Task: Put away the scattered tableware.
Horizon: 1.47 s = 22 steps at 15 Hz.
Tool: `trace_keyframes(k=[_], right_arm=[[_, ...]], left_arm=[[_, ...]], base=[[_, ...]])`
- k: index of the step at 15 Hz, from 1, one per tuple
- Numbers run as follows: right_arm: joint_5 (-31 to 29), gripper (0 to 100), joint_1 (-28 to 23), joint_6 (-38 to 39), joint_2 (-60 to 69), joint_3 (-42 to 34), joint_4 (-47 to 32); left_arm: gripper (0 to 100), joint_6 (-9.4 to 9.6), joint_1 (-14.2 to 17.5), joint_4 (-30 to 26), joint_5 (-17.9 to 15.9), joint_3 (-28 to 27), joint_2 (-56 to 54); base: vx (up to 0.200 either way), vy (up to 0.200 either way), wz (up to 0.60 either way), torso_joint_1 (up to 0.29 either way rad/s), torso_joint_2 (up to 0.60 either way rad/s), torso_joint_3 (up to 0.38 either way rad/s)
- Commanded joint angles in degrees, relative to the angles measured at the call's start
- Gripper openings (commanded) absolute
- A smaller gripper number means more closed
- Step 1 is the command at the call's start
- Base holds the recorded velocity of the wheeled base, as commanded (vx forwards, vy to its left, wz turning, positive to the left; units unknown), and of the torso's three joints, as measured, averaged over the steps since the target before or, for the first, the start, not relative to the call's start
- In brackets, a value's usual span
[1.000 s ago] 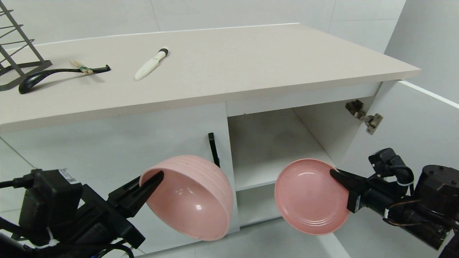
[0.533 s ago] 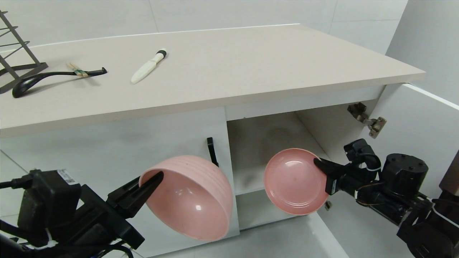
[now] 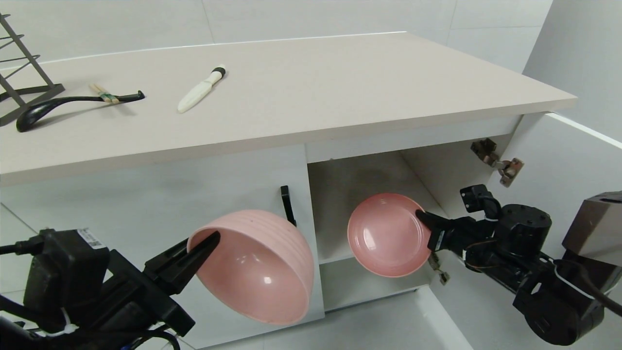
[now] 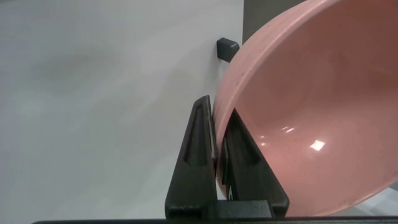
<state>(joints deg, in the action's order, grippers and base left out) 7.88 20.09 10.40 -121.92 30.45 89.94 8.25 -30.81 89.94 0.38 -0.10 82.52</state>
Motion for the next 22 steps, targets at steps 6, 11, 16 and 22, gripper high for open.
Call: trace_keyframes(k=[6, 11, 16, 22], right_arm=[[-0.05, 0, -0.23, 1.55, -8.42, 10.42, 0.06], [-0.76, 0, -0.58, 4.28, -15.45, 19.29, 0.06], [-2.07, 0, -0.58, 5.51, -19.85, 27.29, 0.06], [-3.66, 0, -0.58, 5.16, -23.01, 31.07, 0.06]], left_arm=[[0, 0.01, 0.04, 0.06, -0.03, 0.01, 0.01], [0, -0.08, 0.04, 0.06, 0.06, 0.01, 0.36], [0, -0.08, 0.04, 0.06, 0.06, 0.01, 0.01], [0, -0.08, 0.04, 0.06, 0.06, 0.01, -0.25]], base=[[0.0, 0.0, 0.0, 0.0, 0.0, 0.0], [0.0, 0.0, 0.0, 0.0, 0.0, 0.0], [0.0, 0.0, 0.0, 0.0, 0.0, 0.0], [0.0, 0.0, 0.0, 0.0, 0.0, 0.0]])
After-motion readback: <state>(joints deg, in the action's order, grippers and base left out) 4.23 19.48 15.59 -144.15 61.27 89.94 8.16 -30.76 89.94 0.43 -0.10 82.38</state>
